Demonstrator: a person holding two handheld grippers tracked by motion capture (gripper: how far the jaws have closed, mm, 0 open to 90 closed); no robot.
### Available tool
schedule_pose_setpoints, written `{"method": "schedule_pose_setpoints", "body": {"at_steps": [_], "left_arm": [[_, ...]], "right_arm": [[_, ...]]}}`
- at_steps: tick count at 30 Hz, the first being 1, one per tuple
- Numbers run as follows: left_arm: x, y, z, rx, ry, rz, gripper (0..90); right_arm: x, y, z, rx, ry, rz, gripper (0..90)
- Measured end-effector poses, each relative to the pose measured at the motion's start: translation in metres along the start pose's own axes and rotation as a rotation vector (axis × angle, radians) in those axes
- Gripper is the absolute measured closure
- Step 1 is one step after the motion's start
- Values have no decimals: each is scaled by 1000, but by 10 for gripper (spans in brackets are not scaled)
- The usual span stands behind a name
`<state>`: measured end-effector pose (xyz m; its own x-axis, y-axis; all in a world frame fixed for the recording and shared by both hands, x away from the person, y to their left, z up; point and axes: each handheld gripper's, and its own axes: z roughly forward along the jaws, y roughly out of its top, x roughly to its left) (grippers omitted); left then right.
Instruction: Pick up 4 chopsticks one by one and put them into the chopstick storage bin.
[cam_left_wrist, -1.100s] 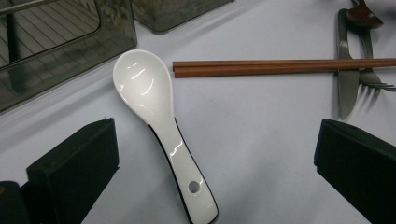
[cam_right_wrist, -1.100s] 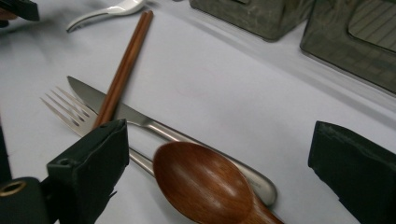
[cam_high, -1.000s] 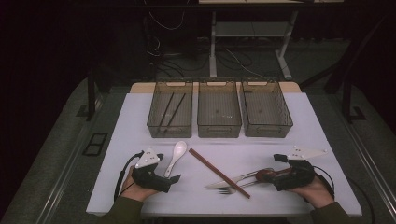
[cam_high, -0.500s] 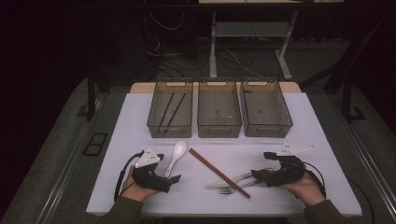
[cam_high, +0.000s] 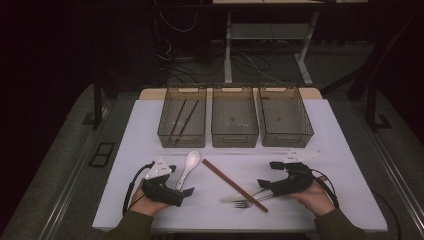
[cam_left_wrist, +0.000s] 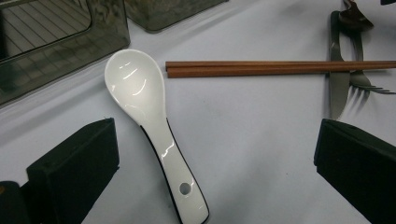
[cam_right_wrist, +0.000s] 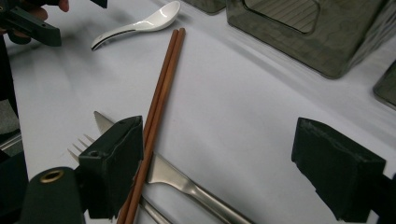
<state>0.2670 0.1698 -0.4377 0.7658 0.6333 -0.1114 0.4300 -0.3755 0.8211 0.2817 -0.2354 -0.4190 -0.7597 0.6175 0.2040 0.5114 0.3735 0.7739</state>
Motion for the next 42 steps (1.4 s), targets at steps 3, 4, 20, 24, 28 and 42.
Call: {"method": "schedule_pose_setpoints", "body": {"at_steps": [3,4,20,24,28,42], "left_arm": [[0,0,0,3,0,4,0],[0,0,0,2,0,3,0],[-1,0,1,-1,-9,9,0],[-1,0,1,-1,-11,11,0],[-1,0,1,-3,-12,12,0],[-1,0,2,1,-19,21,0]], "right_arm": [[2,3,3,0,18,-8,226],[3,4,4,-3,23,-7,230],[18,22,30,52,92,-57,442],[20,24,38,71,118,-64,501],[25,26,48,97,132,-80,558],[35,23,66,155,135,-113,753]]}}
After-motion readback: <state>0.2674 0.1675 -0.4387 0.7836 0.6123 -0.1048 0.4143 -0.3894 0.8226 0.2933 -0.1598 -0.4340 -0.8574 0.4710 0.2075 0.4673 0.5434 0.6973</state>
